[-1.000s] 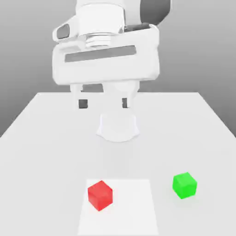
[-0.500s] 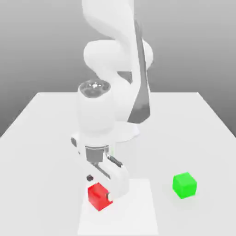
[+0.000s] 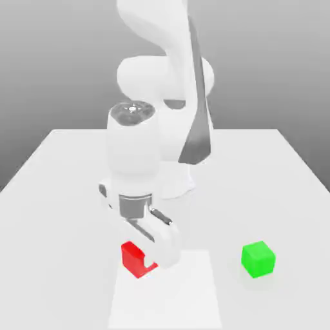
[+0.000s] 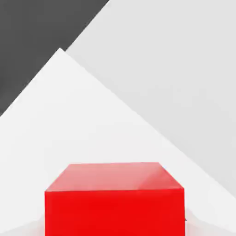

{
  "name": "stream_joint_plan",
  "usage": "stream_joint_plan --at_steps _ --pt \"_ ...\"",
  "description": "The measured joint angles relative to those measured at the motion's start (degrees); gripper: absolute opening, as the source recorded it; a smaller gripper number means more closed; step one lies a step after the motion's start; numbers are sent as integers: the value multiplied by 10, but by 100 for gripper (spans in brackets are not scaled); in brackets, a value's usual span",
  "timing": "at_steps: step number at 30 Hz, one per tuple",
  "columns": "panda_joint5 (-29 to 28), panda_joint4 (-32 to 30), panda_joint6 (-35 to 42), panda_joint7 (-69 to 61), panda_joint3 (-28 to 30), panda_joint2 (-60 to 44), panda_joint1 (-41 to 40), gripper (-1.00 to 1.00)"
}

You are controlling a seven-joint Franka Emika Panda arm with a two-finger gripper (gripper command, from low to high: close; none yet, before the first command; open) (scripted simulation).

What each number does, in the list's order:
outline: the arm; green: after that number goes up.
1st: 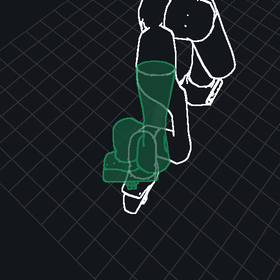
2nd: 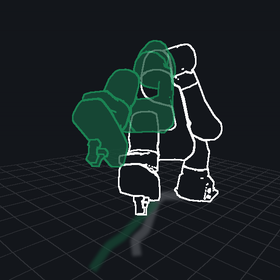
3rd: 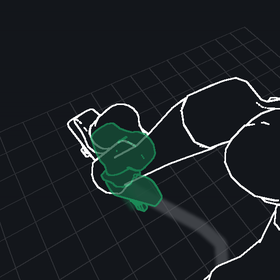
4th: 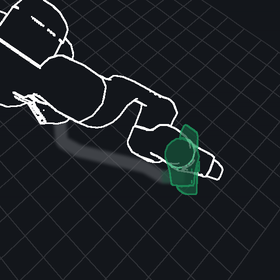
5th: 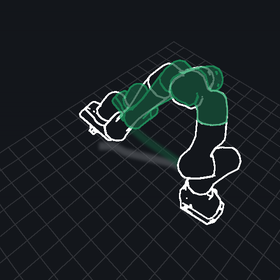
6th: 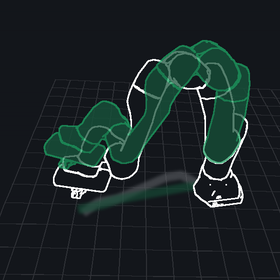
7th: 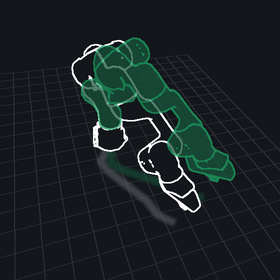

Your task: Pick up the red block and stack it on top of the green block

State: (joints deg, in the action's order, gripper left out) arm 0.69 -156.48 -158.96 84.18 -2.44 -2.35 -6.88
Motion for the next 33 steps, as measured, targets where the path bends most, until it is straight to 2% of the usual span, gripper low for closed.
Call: stream_joint_plan --at_steps 9,17,27,33 --pt "40 -2 26 -197 -46 32 81 -100" --pt "45 -3 45 -355 -70 55 161 -100" --pt "20 -5 65 -525 -106 71 243 -100" --pt "-24 0 10 -508 -108 11 236 -100"
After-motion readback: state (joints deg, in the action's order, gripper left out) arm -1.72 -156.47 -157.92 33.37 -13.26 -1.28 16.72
